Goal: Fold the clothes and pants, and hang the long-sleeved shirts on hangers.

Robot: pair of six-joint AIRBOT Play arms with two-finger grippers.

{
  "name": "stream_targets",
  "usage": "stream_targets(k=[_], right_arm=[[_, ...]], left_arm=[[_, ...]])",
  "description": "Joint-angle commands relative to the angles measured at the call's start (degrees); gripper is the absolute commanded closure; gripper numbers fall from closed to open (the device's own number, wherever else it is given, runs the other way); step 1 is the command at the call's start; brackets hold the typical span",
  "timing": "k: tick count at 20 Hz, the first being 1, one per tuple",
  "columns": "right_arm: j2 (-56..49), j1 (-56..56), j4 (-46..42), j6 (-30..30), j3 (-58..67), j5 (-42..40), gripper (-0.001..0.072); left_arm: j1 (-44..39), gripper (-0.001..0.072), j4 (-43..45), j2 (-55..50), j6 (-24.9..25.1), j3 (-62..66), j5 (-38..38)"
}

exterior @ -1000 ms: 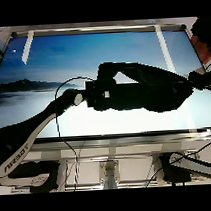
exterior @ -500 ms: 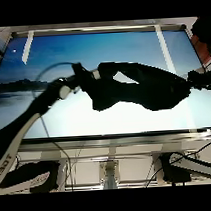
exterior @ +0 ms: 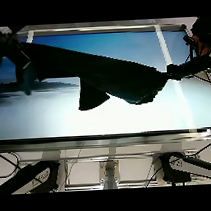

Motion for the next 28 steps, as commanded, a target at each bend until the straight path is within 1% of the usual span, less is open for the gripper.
stream_targets(k=[1, 2, 4, 6, 8, 10, 12, 14, 16, 18, 20, 22, 24, 28], right_arm=[[0.1, 1.9, -10.8, 1.9, 1.3, -0.9, 0.0694], [0.2, 1.9, -13.4, 1.9, 1.3, -1.6, 0.0694], [0.1, 1.9, -15.6, 1.7, 1.3, -1.5, 0.0694], [-0.5, 1.9, -16.1, 1.7, 0.9, 3.0, 0.0694], [-1.3, 1.9, -16.8, 1.2, -1.9, 8.7, 0.0694], [-1.3, 1.9, -18.4, 0.5, -7.6, 10.8, 0.0694], [-1.3, 1.5, -21.2, 0.5, -12.9, 10.3, 0.0694], [-1.4, -0.9, -24.6, 0.7, -16.2, 9.7, 0.0694], [-1.3, -5.6, -27.8, 0.8, -16.6, 9.8, 0.0694], [-1.0, -11.5, -30.1, 0.8, -16.6, 9.2, 0.0694], [-1.0, -17.3, -29.4, 2.2, -16.6, 6.9, 0.0694], [-1.0, -21.4, -29.3, 2.2, -16.6, 4.3, 0.0693], [-1.0, -23.7, -29.2, 2.2, -16.6, 2.0, 0.0693], [-1.0, -24.9, -29.6, 2.1, -16.6, -2.1, 0.0693]], left_arm=[[-0.4, 0.0687, -4.3, -2.2, -1.0, 2.6, -21.3], [-0.4, 0.0687, -4.4, -3.1, -1.8, 1.5, -23.7], [-0.4, 0.0687, -5.7, -4.6, -5.0, -1.7, -26.6], [-0.3, 0.0687, -6.1, -5.8, -6.7, -6.4, -31.7], [0.3, 0.0687, -6.1, -6.3, -8.0, -14.0, -35.6], [1.6, 0.0686, -6.1, -6.4, -8.4, -22.7, -36.5], [2.9, 0.0686, -6.1, -6.4, -8.4, -31.2, -36.3], [3.2, 0.0686, -6.6, -6.3, -8.1, -38.6, -33.6], [3.2, 0.0683, -10.5, -6.3, -6.6, -42.6, -28.9], [3.2, 0.0677, -12.2, -6.3, -6.4, -43.1, -26.8], [3.5, 0.0677, -11.9, -6.0, -5.2, -43.0, -26.8], [5.2, 0.0677, -11.9, -5.7, -5.2, -43.0, -26.1], [8.6, 0.0676, -11.9, -4.9, -5.4, -42.9, -23.2], [19.5, 0.0676, -11.8, -0.3, -10.2, -42.8, -12.9]])
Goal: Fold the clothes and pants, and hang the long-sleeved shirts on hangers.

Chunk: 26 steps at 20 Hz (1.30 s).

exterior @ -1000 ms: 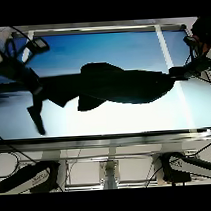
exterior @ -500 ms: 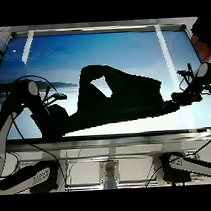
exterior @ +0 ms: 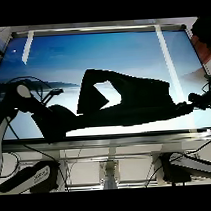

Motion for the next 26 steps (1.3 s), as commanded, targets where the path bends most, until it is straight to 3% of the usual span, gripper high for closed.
stream_targets(k=[1, 3, 7, 9, 11, 14, 16, 17, 19, 21, 26], right_arm=[[0.0, -1.6, -9.0, 0.1, 0.0, -5.1, 0.0693], [0.0, -1.6, -9.5, 0.0, 0.0, -7.6, 0.0693], [0.0, -1.6, -9.8, 0.1, 0.0, -11.9, 0.0693], [0.0, -1.6, -9.1, -0.4, 0.0, -12.9, 0.0691], [0.0, -1.6, -8.9, -0.4, 0.0, -13.9, 0.0596], [0.0, -1.6, -8.8, -2.1, 0.0, -13.8, 0.0571], [0.0, -1.6, -7.8, -3.4, 0.0, -13.6, 0.0394], [0.0, -1.6, -6.9, -3.4, 0.0, -13.6, 0.0365], [0.0, -1.6, -3.4, -5.5, 0.0, -13.3, 0.0364], [0.0, -1.6, 0.5, -6.4, 0.0, -12.6, 0.0364], [0.0, -1.6, 6.6, -6.4, 0.0, -11.7, 0.0365]], left_arm=[[9.0, 0.0667, 14.6, 4.0, -2.9, -0.1, 9.3], [13.9, 0.049, 15.2, 5.9, -2.9, -0.1, 10.2], [18.9, 0.0461, 15.6, 5.7, -2.9, -0.2, 10.3], [19.0, 0.0325, 13.3, 5.0, -2.9, -0.2, 10.6], [18.9, 0.0327, 8.1, 3.8, -2.2, -0.2, 12.0], [18.9, 0.0326, 1.9, 1.3, -1.5, -0.2, 15.9], [18.9, 0.0326, -1.9, -1.0, 0.2, -0.2, 17.7], [18.9, 0.0326, -3.2, -2.4, 0.4, -0.2, 18.4], [18.8, 0.0324, -4.5, -5.2, 0.7, -0.2, 20.2], [17.8, 0.0268, -4.4, -7.7, 0.8, -0.2, 22.6], [13.4, 0.0269, -4.4, -12.1, 0.8, -0.2, 29.9]])
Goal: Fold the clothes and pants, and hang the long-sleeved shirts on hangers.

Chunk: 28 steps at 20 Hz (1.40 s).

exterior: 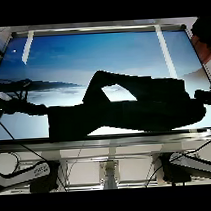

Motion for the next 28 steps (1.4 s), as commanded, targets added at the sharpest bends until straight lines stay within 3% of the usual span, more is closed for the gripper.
stream_targets(k=[1, 3, 6, 12, 14, 24, 25, 27, 28], right_arm=[[0.0, 0.0, 5.2, -0.5, 0.0, 0.7, 0.0364], [0.0, 0.0, 6.8, -0.5, 0.0, 0.8, 0.0365], [0.0, 0.0, 7.8, -0.5, 0.0, 1.2, 0.0365], [0.0, 0.0, 8.0, -0.5, 0.0, 1.0, 0.0365], [0.0, 0.0, 8.0, -0.5, 0.0, 1.0, 0.0365], [0.0, 0.0, 8.3, -1.5, 0.0, -0.7, 0.0365], [0.0, 0.0, 8.3, -1.5, 0.0, -0.7, 0.0365], [0.0, 0.0, 8.3, -1.5, 0.0, -0.7, 0.0366], [0.0, 0.0, 8.3, -1.5, 0.0, -0.7, 0.0365]], left_arm=[[-2.9, 0.0269, -0.6, -3.3, 0.2, 0.0, 5.2], [-3.8, 0.0269, -0.5, -4.8, 0.1, 0.0, 6.2], [-3.7, 0.0269, 2.1, -5.5, -4.0, 0.0, 8.0], [-3.7, 0.027, 5.0, -1.3, -4.5, 0.0, 8.7], [-3.7, 0.027, 8.3, -0.6, -7.4, 0.0, 8.1], [-3.8, 0.0273, 1.9, -3.5, -5.1, 0.0, 7.6], [-3.8, 0.031, 1.5, -4.1, -4.7, 0.0, 7.6], [-4.0, 0.0456, 1.5, -4.8, -4.3, 0.0, 7.6], [-4.1, 0.0579, 1.5, -4.8, -4.3, 0.0, 7.8]])
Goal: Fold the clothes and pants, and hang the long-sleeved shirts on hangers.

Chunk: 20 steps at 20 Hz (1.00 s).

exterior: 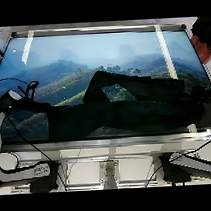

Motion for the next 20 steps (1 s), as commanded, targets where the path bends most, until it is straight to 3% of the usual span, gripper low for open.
stream_targets(k=[1, 6, 10, 12, 15, 17, 18, 19, 20], right_arm=[[0.0, 0.0, 0.1, -0.1, 0.0, -0.2, 0.0366], [0.0, 0.0, 0.9, -0.1, 0.0, -0.1, 0.0366], [0.0, 0.0, 1.1, -0.1, 0.0, 0.5, 0.0366], [0.0, 0.0, 1.0, -1.0, 0.0, 2.5, 0.0365], [0.0, 0.0, 1.1, -4.4, 0.0, 8.2, 0.036], [0.0, 0.0, 1.7, -7.7, -0.2, 13.5, 0.0222], [0.0, 0.0, 3.1, -10.6, -1.0, 17.1, 0.0222], [0.0, 0.0, 4.7, -12.8, -2.5, 20.1, 0.0221], [0.0, 0.0, 5.2, -14.0, -4.3, 22.0, 0.0222]], left_arm=[[-0.2, 0.0686, -0.8, -0.8, 0.5, 0.0, 0.2], [0.5, 0.0687, 0.5, 1.0, 0.2, 0.1, 0.6], [6.0, 0.0688, 9.5, 8.5, -12.2, 4.4, 4.4], [8.1, 0.0688, 18.8, 11.2, -20.2, 8.3, 3.9], [9.3, 0.0688, 26.8, 12.2, -22.7, 12.9, 0.9], [9.8, 0.0686, 28.0, 12.2, -22.6, 14.4, 1.0], [9.8, 0.068, 28.0, 12.1, -22.0, 14.6, 1.0], [9.8, 0.0586, 28.0, 12.1, -21.0, 14.6, 0.9], [9.9, 0.0393, 28.0, 12.1, -20.0, 14.6, 0.3]])
